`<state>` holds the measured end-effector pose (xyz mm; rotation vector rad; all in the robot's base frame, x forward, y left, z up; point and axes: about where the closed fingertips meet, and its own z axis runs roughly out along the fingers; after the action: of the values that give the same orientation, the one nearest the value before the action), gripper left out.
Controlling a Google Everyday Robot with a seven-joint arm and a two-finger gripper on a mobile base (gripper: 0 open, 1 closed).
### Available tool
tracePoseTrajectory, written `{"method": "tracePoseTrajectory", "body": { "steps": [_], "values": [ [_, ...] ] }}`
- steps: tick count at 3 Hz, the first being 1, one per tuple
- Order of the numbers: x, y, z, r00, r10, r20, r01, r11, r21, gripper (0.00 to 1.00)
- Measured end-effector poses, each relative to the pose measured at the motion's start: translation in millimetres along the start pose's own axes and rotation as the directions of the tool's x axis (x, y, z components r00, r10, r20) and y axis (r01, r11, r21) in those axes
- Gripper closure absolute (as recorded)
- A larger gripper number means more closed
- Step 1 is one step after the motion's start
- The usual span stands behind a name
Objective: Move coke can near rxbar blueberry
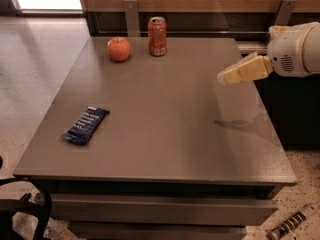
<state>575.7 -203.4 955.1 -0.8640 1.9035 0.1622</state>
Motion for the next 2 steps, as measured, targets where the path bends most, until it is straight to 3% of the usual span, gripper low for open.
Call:
{"method": "tracePoseTrajectory", "body": {
  "steps": [1, 2],
  "values": [
    [-35, -51, 20, 0.973, 0.083, 0.215, -0.113, 0.985, 0.131, 0.0],
    [-60, -93, 25, 0.927, 0.128, 0.352, -0.215, 0.9518, 0.219, 0.0]
  ]
}}
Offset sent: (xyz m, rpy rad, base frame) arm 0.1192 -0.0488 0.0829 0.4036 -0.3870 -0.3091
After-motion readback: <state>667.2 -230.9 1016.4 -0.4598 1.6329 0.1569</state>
